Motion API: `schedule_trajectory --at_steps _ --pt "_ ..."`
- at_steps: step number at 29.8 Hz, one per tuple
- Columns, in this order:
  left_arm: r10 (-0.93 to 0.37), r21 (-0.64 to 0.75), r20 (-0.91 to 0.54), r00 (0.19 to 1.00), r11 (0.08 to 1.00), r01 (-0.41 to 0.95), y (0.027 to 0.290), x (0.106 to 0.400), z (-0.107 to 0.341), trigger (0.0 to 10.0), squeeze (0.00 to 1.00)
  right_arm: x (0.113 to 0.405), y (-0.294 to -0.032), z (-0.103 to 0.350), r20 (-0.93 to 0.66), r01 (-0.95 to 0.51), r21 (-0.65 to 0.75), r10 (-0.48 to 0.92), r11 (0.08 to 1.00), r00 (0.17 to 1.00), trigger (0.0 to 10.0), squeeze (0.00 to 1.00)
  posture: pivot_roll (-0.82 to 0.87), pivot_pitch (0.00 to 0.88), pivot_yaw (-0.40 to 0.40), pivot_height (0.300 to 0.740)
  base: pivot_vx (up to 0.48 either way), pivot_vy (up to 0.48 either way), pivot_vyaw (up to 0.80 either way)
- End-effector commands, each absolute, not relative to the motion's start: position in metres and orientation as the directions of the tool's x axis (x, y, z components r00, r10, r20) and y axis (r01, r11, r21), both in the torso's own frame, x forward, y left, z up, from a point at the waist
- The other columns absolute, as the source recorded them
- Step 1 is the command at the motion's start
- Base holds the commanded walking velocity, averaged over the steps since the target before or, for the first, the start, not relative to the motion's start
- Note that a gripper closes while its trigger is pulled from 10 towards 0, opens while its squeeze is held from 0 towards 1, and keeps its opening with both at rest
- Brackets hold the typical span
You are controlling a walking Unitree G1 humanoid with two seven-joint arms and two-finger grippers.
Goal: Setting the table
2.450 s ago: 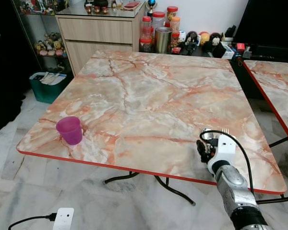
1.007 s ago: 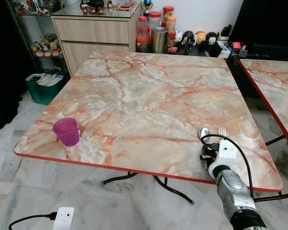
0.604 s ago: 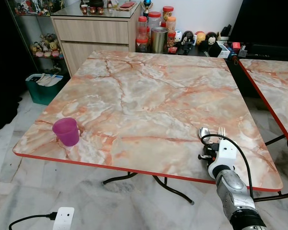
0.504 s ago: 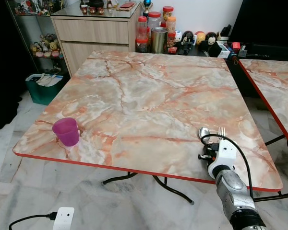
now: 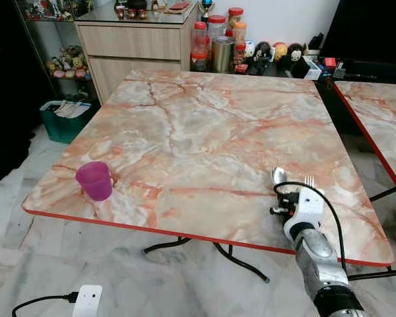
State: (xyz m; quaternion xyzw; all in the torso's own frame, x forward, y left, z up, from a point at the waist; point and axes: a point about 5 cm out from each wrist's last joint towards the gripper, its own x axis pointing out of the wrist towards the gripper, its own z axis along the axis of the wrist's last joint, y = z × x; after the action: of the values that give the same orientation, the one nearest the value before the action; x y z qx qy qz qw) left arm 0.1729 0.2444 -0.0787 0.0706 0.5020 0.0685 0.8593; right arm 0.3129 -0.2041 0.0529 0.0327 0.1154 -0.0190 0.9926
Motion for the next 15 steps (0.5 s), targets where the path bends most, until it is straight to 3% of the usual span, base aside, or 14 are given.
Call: schedule_trajectory --at_steps 1,6,15 --pt "0.197 0.209 -0.851 0.486 0.977 -0.03 0.247 0.174 -0.078 10.0 0.0 0.32 -0.206 0.069 -0.158 0.049 0.049 -0.041 0.998 0.987 10.0 0.0 0.08 0.0 -0.004 0.74 0.0 0.0 0.0" --pt "0.203 0.213 -0.846 0.493 0.976 -0.036 0.248 0.174 -0.077 10.0 0.0 0.324 -0.206 0.09 -0.06 0.039 0.029 -0.037 0.999 0.997 10.0 0.0 0.08 0.0 -0.012 0.74 0.0 0.0 0.0" --pt "0.191 0.206 -0.851 0.489 0.978 -0.023 0.247 0.175 -0.077 10.0 0.0 0.324 -0.21 0.094 -0.048 0.058 0.025 -0.057 0.998 0.997 10.0 0.0 0.08 0.0 -0.014 0.74 0.0 0.0 0.0"
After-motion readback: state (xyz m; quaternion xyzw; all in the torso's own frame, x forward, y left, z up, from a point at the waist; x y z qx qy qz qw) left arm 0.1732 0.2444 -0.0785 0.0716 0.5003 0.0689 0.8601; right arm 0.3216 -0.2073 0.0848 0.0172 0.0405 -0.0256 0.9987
